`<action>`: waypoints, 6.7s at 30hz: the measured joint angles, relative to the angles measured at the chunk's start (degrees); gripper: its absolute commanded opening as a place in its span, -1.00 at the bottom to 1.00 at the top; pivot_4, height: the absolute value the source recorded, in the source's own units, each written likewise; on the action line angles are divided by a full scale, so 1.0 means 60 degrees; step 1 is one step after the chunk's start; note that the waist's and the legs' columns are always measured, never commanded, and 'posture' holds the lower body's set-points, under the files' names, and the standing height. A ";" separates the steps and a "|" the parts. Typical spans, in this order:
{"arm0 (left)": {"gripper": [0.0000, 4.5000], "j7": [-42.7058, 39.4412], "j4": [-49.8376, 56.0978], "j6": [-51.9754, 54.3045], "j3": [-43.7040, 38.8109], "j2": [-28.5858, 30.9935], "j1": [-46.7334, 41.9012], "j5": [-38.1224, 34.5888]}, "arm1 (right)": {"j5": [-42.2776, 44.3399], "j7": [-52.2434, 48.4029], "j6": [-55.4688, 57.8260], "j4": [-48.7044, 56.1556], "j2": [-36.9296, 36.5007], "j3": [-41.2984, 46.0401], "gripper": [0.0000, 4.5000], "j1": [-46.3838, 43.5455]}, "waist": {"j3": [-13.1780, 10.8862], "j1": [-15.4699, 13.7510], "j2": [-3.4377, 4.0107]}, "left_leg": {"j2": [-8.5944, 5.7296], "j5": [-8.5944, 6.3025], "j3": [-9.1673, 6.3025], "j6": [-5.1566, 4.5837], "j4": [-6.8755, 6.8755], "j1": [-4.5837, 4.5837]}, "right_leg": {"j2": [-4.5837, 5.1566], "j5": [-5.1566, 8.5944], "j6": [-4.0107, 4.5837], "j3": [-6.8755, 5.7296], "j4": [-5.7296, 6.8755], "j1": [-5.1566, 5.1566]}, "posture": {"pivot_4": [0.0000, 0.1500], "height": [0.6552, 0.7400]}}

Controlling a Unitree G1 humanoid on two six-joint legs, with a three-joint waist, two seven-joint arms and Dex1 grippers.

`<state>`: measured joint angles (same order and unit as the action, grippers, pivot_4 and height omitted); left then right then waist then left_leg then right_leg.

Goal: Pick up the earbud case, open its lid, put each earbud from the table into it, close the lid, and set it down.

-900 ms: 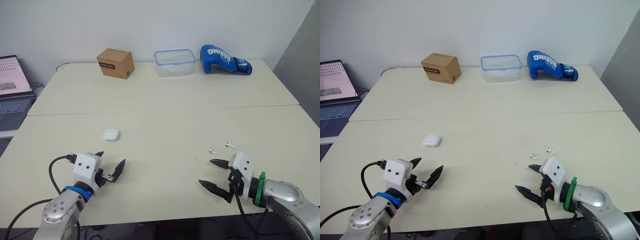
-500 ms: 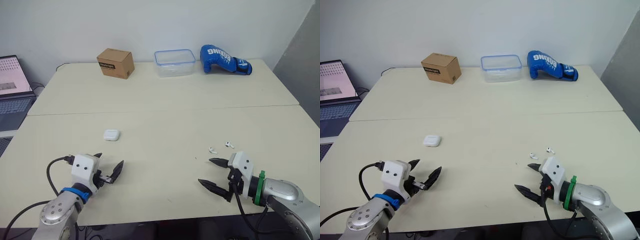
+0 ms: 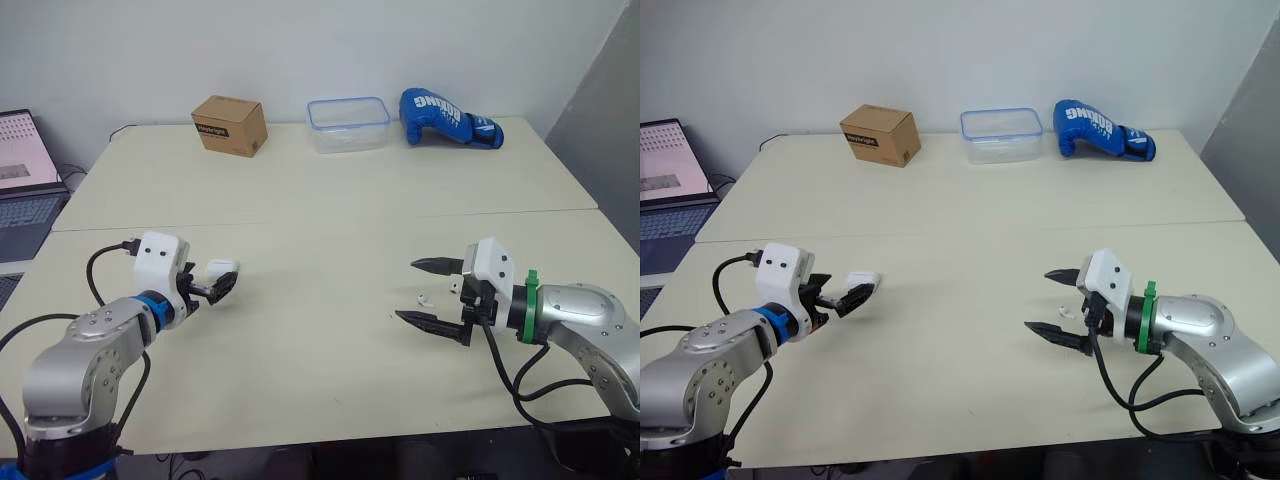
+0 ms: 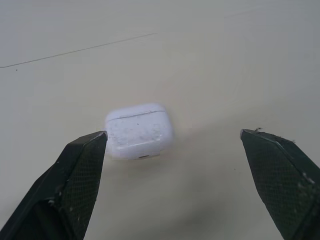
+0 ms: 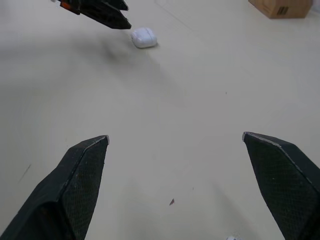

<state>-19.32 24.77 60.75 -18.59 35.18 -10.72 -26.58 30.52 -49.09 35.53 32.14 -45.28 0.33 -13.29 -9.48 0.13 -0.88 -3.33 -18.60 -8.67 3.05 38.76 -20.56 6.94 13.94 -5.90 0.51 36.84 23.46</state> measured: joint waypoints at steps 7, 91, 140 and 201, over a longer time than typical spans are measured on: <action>0.98 0.0590 -0.0580 0.0928 0.0636 -0.0080 -0.1013 0.0232 | 0.0107 -0.0384 0.0019 -0.0057 0.0016 -0.0161 1.00 -0.0577 | -0.0002 0.0011 -0.0004 | 0.0001 0.0002 -0.0001 0.0004 0.0001 -0.0007 | 0.0000 0.0000 0.0000 0.0001 0.0001 0.0012 | 1.00 0.78; 0.22 -0.3776 -0.1923 -0.7127 0.2888 0.0946 -0.0779 0.2249 | 0.2595 0.0698 0.4106 -0.1246 0.0386 0.0310 1.00 -0.2487 | -0.0007 0.0002 -0.0005 | -0.0004 0.0004 0.0016 0.0006 0.0006 -0.0047 | 0.0011 -0.0006 0.0006 0.0014 0.0007 0.0057 | 1.00 0.78; 0.22 -0.6862 -0.2396 -1.1173 0.5126 -0.0085 -0.3581 0.3336 | 1.3479 1.0054 0.5103 -0.3856 0.1773 -0.0654 -0.05 -0.3678 | -0.0008 0.0261 -0.0003 | -0.0003 0.0004 0.0010 -0.0001 0.0007 -0.0054 | 0.0003 -0.0005 0.0003 0.0012 0.0012 0.0063 | 1.00 0.78; 0.23 -0.8832 -0.2794 -0.2505 0.6242 0.1191 -0.5624 0.0515 | 0.0308 -0.0279 0.4980 -0.2233 0.0628 -0.5167 -0.64 -0.7052 | -0.0014 0.0288 0.0000 | -0.0001 0.0006 0.0010 0.0003 0.0012 -0.0078 | -0.0006 -0.0001 -0.0004 0.0017 0.0026 0.0103 | 1.00 0.78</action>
<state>-72.31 8.01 45.72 18.87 42.33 -44.46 -23.49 32.37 -50.77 65.41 18.75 -41.51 -30.67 -55.61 -9.56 1.86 -0.88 -3.33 -18.57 -8.61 3.07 38.84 -21.02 6.91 13.93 -5.93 0.61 36.99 24.08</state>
